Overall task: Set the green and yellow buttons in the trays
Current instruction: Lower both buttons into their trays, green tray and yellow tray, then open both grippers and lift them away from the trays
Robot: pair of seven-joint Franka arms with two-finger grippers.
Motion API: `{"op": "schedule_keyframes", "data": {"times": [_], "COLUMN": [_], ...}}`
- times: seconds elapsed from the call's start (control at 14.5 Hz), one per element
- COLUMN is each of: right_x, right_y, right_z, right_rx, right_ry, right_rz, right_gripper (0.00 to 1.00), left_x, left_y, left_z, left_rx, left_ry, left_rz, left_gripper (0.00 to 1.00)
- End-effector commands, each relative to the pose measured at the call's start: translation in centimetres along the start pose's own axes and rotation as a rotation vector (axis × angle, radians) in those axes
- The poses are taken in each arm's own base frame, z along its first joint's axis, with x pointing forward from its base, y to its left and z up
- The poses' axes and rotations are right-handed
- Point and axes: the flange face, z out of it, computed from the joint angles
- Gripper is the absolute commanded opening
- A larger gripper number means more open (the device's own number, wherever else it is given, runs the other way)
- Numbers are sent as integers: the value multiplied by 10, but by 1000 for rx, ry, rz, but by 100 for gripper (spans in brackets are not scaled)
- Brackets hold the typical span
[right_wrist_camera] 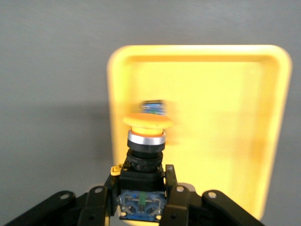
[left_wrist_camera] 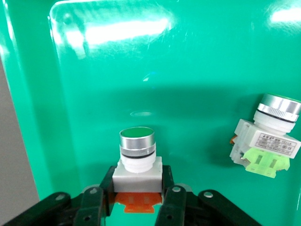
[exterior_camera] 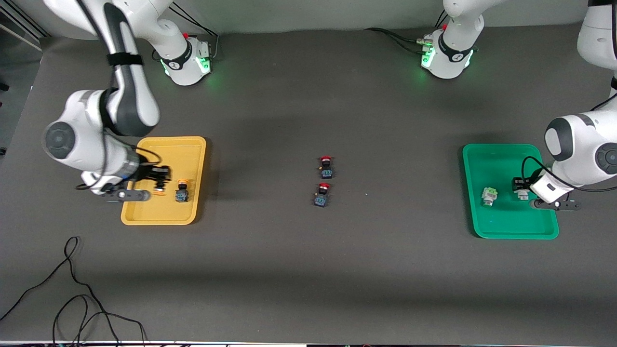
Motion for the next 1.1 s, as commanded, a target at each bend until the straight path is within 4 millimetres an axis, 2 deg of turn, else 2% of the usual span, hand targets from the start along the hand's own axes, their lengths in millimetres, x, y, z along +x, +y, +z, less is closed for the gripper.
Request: {"op": "schedule_keyframes", "data": {"times": [0.0, 0.07, 0.14, 0.21, 0.34, 0.48, 0.69, 0.76, 0.83, 0.9, 0.97, 1.03], "right_x": [-20, -27, -34, -41, -46, -46, -43, -41, -42, -41, -40, -40], "right_y": [39, 48, 54, 60, 65, 58, 52, 51, 51, 51, 50, 49], "right_z": [42, 59, 72, 86, 104, 120, 130, 130, 130, 129, 128, 128], "right_rx": [-35, -65, -85, -96, -94, -60, -46, -49, -46, -45, -43, -37], "right_ry": [45, 68, 90, 110, 120, 124, 135, 135, 135, 137, 137, 137], "right_rz": [-66, -78, -85, -74, -73, -92, -129, -134, -133, -136, -136, -137], "right_gripper": [0, 0, 0, 0, 0, 0, 0, 29, 43, 79, 98, 99], "left_x": [6, 9, 12, 17, 25, 30, 23, 19, 14, 6, -2, -7], "left_y": [-2, -4, -10, -18, -26, -24, -17, -10, 9, 22, 41, 56], "left_z": [-27, -34, -47, -70, -124, -188, -269, -287, -307, -325, -343, -354], "left_rx": [22, 21, 22, 28, 28, 24, -62, -77, -74, -66, -62, -70], "left_ry": [-2, -21, -37, -55, -106, -136, -119, -121, -122, -121, -117, -119], "left_rz": [24, 57, 85, 88, 74, 60, 16, 16, 39, 45, 41, 26], "left_gripper": [89, 99, 100, 100, 100, 100, 100, 100, 100, 100, 100, 100]}}
